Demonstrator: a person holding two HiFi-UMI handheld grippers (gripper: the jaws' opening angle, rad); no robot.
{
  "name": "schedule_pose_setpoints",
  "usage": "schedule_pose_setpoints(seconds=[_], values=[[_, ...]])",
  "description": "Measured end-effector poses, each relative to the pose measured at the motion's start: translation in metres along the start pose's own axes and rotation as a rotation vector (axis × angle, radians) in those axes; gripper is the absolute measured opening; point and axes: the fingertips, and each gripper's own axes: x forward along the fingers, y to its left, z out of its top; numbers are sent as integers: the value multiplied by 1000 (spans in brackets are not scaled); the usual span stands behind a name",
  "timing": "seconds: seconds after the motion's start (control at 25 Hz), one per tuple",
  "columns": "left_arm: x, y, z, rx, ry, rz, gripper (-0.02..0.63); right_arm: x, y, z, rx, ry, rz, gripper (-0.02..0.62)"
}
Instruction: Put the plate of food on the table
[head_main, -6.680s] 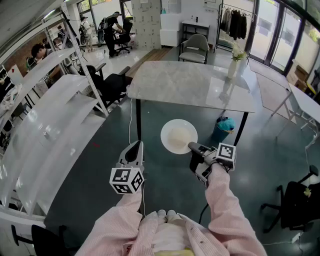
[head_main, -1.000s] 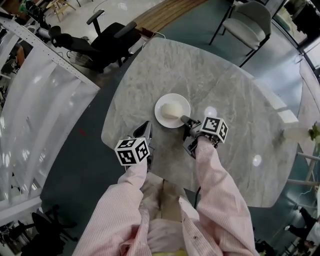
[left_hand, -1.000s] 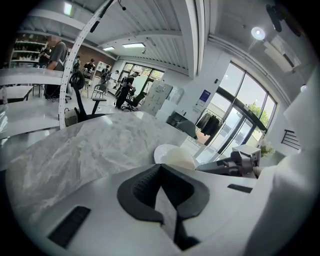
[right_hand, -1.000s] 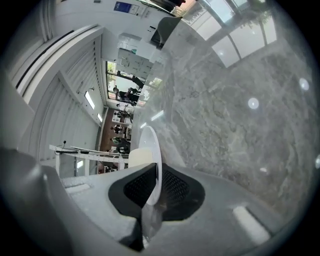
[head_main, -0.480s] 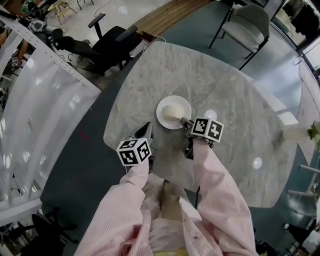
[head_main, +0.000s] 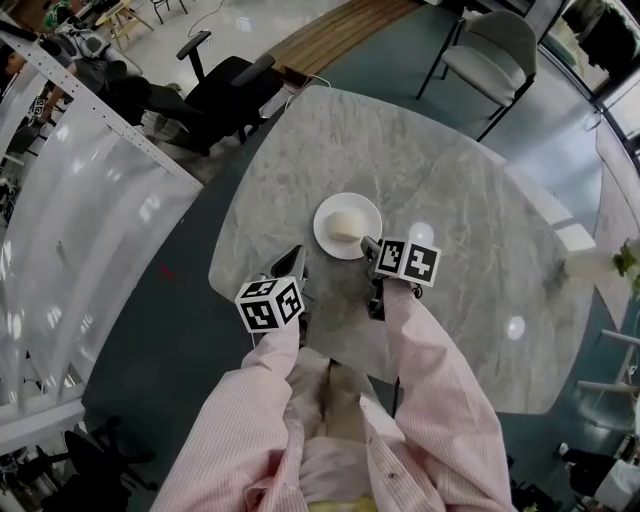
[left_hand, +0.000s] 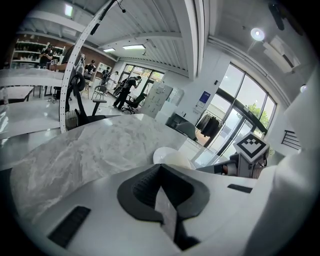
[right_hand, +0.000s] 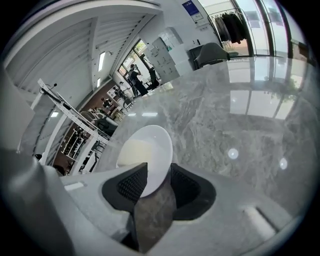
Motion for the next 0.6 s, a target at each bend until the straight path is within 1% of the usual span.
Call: schedule_pose_setpoints(seconds=[0.12,0.24,0.32,0.44,0.6], values=[[-1,-1,1,3,-3,-3,-8,-2,-1,-1,-25,-5,-22,130],[-3,-4,2,9,-7,-11,-8,-6,1,0,-13,-4,-4,130],[-6,-7,3,17,-10,-17,-8,-11,3,0,-25,-13,-4,129],[-12,-12,8,25,-21,-28,-8,-20,6,2,-72,-29,-12,129],[-19,-20,13,38,-43,-44,-8,-32,15,3,-146,-50,6,102]])
